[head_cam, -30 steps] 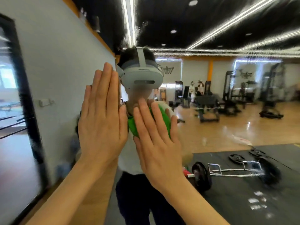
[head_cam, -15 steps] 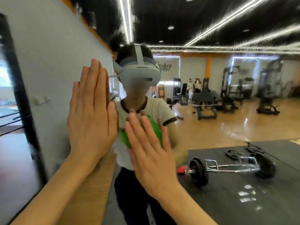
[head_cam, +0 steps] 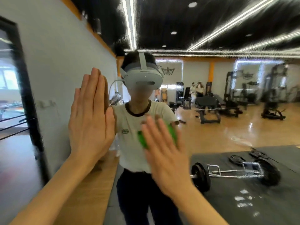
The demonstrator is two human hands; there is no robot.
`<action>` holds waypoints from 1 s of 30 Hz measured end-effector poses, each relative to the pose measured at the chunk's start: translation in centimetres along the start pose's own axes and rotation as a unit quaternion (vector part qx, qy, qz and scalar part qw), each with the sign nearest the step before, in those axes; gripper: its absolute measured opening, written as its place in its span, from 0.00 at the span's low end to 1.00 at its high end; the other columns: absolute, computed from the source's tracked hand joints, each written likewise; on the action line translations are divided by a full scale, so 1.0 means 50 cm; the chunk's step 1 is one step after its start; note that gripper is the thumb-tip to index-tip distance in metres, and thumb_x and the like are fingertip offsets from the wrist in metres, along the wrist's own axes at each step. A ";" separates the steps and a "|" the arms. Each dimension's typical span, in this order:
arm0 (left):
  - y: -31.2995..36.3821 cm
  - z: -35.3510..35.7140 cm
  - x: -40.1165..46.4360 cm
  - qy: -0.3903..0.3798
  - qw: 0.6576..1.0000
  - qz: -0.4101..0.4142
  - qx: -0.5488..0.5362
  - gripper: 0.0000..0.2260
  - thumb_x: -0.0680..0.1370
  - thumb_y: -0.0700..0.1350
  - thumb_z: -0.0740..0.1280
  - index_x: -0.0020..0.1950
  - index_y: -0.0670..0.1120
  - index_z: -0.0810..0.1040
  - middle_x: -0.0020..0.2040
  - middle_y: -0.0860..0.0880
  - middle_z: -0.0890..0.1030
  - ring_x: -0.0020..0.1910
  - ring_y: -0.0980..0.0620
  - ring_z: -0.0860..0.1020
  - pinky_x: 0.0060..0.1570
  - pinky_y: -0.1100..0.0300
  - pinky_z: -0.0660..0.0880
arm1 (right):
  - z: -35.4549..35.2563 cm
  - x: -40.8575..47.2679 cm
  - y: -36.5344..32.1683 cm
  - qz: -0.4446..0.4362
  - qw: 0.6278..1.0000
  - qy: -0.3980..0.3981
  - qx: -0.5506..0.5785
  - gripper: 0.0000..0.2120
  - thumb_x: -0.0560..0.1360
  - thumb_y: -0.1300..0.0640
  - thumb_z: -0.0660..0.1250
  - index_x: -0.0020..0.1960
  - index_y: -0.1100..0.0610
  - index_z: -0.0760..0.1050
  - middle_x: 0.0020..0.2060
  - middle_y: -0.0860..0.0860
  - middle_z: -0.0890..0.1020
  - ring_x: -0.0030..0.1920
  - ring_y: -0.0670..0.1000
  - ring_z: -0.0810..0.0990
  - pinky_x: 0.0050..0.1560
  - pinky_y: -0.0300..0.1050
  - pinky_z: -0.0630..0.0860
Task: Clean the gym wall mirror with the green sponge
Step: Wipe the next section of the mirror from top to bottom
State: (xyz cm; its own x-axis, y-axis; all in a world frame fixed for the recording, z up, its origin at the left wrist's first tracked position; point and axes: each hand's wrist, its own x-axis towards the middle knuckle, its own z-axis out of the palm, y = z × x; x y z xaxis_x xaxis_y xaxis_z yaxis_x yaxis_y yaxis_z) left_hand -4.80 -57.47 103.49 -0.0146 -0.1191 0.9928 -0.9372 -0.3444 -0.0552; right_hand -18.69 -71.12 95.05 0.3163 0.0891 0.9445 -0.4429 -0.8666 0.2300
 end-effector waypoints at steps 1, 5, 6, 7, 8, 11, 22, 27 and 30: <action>0.000 0.000 0.001 -0.001 1.000 0.000 0.004 0.27 0.83 0.40 0.56 0.81 0.38 0.54 0.82 0.41 0.55 0.81 0.55 0.45 0.80 0.56 0.42 | -0.010 -0.016 0.048 0.037 0.999 0.009 -0.012 0.31 0.83 0.57 0.57 0.81 0.56 0.48 0.81 0.51 0.48 0.81 0.51 0.43 0.80 0.58 0.40; 0.007 0.001 0.000 0.007 1.000 -0.004 0.007 0.27 0.83 0.40 0.56 0.81 0.38 0.54 0.82 0.39 0.56 0.81 0.52 0.48 0.80 0.57 0.42 | -0.047 -0.042 0.181 0.321 0.942 0.080 0.051 0.26 0.85 0.52 0.47 0.81 0.57 0.47 0.81 0.51 0.51 0.81 0.53 0.44 0.78 0.67 0.40; 0.008 0.001 0.000 0.007 1.000 -0.004 0.006 0.27 0.83 0.39 0.56 0.81 0.37 0.55 0.82 0.39 0.56 0.81 0.51 0.49 0.80 0.57 0.42 | -0.045 -0.021 0.161 0.365 0.924 0.101 0.060 0.27 0.85 0.51 0.46 0.81 0.57 0.47 0.81 0.51 0.51 0.81 0.53 0.44 0.78 0.67 0.40; 0.009 0.001 -0.001 0.006 1.000 -0.006 0.004 0.27 0.83 0.39 0.56 0.81 0.37 0.55 0.82 0.40 0.56 0.81 0.51 0.49 0.80 0.56 0.43 | -0.040 0.008 0.123 0.378 0.918 0.109 0.057 0.28 0.84 0.51 0.47 0.81 0.57 0.48 0.81 0.51 0.51 0.81 0.52 0.45 0.78 0.65 0.39; 0.008 0.000 0.000 0.003 1.000 -0.010 0.001 0.27 0.82 0.39 0.56 0.81 0.37 0.55 0.82 0.40 0.55 0.81 0.51 0.49 0.80 0.56 0.43 | -0.033 0.039 0.074 0.354 0.928 0.106 0.054 0.29 0.82 0.52 0.48 0.81 0.58 0.50 0.81 0.51 0.52 0.80 0.52 0.46 0.79 0.61 0.37; 0.007 -0.002 0.003 -0.007 1.000 -0.017 -0.002 0.27 0.83 0.40 0.56 0.81 0.37 0.55 0.82 0.41 0.55 0.81 0.54 0.47 0.80 0.56 0.43 | -0.007 0.089 -0.065 0.143 0.987 0.039 0.060 0.27 0.82 0.52 0.49 0.80 0.58 0.53 0.80 0.54 0.56 0.80 0.53 0.49 0.80 0.57 0.41; 0.154 0.037 0.004 -0.023 0.998 0.027 -0.055 0.27 0.82 0.41 0.53 0.81 0.38 0.55 0.82 0.40 0.56 0.82 0.47 0.50 0.80 0.56 0.41 | -0.046 0.035 0.164 0.340 0.932 0.122 0.027 0.26 0.84 0.54 0.50 0.81 0.59 0.52 0.81 0.54 0.54 0.81 0.54 0.48 0.78 0.66 0.43; 0.186 0.081 0.038 0.039 0.992 -0.048 -0.110 0.25 0.83 0.40 0.52 0.80 0.36 0.54 0.81 0.39 0.56 0.81 0.49 0.50 0.80 0.56 0.41 | -0.032 0.140 0.048 0.079 0.995 0.066 0.017 0.25 0.84 0.53 0.54 0.80 0.59 0.59 0.80 0.54 0.59 0.80 0.52 0.51 0.80 0.55 0.38; 0.181 0.090 0.036 0.038 0.997 -0.028 -0.058 0.25 0.84 0.42 0.52 0.81 0.38 0.55 0.81 0.39 0.57 0.81 0.46 0.52 0.80 0.55 0.42 | -0.057 0.106 0.153 0.052 0.997 0.049 -0.011 0.25 0.85 0.51 0.52 0.80 0.57 0.59 0.80 0.54 0.60 0.80 0.52 0.52 0.80 0.54 0.37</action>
State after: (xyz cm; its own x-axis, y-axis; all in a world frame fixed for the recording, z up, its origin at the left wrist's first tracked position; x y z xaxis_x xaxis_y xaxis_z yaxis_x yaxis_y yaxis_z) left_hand -11.72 -65.00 104.30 0.0165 -0.0306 0.9994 -0.9713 -0.2379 0.0088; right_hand -22.80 -75.85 102.49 0.1852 0.0484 0.9815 -0.4882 -0.8623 0.1346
